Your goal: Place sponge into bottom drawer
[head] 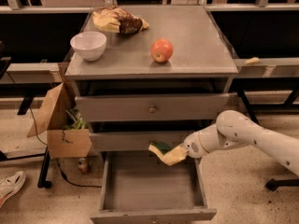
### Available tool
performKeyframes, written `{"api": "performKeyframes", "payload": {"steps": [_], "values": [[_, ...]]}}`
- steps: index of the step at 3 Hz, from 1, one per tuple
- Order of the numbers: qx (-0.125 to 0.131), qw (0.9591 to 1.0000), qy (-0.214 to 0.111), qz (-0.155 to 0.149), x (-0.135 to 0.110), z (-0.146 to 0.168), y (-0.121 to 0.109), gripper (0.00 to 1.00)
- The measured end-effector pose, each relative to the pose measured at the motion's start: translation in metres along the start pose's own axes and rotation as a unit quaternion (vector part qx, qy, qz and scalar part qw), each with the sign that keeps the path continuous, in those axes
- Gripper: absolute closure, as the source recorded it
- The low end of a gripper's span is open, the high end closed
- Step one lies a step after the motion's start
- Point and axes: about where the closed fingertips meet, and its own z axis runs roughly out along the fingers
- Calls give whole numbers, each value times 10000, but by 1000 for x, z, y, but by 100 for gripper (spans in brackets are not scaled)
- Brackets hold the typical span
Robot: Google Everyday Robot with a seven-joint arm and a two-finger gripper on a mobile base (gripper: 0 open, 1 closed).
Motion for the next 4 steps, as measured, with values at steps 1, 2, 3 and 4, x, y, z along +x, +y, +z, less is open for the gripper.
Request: {"api": "performKeyframes", "payload": {"steps": [1,2,3,4], "values": [[-181,9996,-195,-118,-5,14,-2,100],[-335,9987,-372,-122,-8,76,-19,100],[-326,9984,-401,237,-6,151,-47,100],[-308,9973,-85,664,5,210,-73,100]]}}
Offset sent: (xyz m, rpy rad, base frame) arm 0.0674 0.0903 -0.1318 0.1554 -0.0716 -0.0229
